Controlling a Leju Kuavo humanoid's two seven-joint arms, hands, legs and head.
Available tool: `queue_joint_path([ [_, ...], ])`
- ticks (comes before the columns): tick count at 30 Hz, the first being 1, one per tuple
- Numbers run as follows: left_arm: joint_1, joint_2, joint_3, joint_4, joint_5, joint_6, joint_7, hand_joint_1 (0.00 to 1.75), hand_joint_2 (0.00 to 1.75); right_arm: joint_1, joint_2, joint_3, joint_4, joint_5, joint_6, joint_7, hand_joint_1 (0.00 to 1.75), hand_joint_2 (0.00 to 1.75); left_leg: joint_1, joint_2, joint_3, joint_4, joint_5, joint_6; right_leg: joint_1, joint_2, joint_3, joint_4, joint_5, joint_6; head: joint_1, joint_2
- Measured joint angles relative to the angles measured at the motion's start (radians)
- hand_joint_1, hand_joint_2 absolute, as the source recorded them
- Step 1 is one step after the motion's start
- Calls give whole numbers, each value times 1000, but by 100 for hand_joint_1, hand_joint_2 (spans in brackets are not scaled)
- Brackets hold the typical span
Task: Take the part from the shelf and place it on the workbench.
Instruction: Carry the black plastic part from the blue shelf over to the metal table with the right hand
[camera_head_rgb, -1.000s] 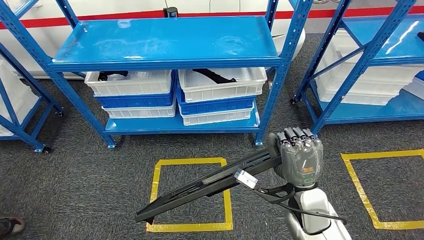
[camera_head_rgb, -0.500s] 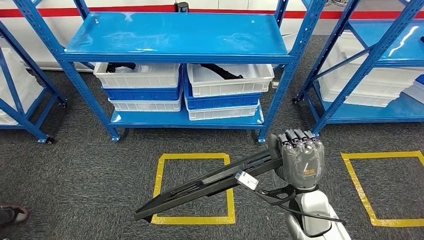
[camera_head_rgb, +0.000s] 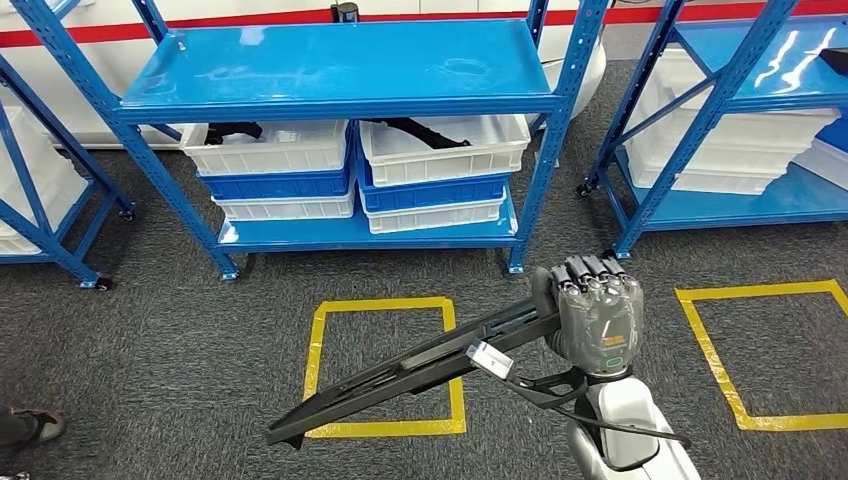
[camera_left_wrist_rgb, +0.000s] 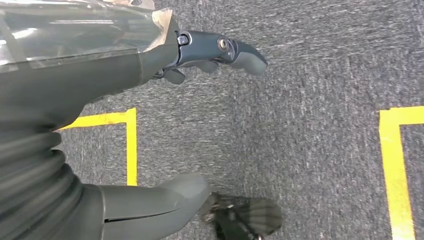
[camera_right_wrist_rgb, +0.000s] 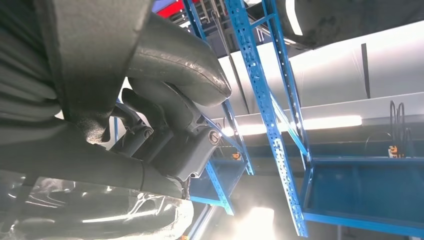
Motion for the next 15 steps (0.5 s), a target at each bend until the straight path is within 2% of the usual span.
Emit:
queue_joint_path([
  [1,0,0,0,0,0,0,0,0,175,0,2,0,0,0,0,0,175,175,1,0,-15,46,-18,-2,1,0,-5,2,2,0,-1,0],
  [2,0,0,1,0,0,0,0,0,175,0,3,0,0,0,0,0,175,175,1,0,-19,72,-24,-4,2,0,-9,4,4,0,-1,0],
  [3,0,0,1,0,0,0,0,0,175,1,5,0,0,0,0,-1,175,175,2,0,-5,59,-12,-4,2,0,-13,7,5,0,-2,0],
  [4,0,1,1,0,0,0,0,0,175,1,6,1,0,0,0,-1,175,175,3,0,26,13,13,-3,2,0,-15,10,5,0,-3,0],
  [6,-1,2,1,0,-2,2,-1,0,175,1,12,1,0,0,0,-2,175,175,3,-1,107,-125,59,4,6,1,-19,15,6,2,-6,0],
  [7,-1,2,1,0,-4,5,-3,0,175,1,16,1,0,0,0,-4,175,175,2,-2,132,-174,71,9,10,1,-22,17,6,6,-6,0],
  [8,-2,2,1,0,-6,9,-6,0,175,2,19,1,-1,0,0,-7,175,175,1,-3,145,-202,75,12,16,2,-26,19,6,9,-5,0],
  [11,-1,0,1,0,-10,18,-14,0,175,7,25,-1,-2,0,-1,-17,175,175,-10,-3,139,-207,81,19,24,2,-35,20,10,19,2,0],
  [15,-1,1,1,0,-15,26,-24,0,175,10,28,-5,-5,0,-3,-27,175,175,-22,-3,129,-206,88,32,18,3,-43,18,19,34,4,0],
])
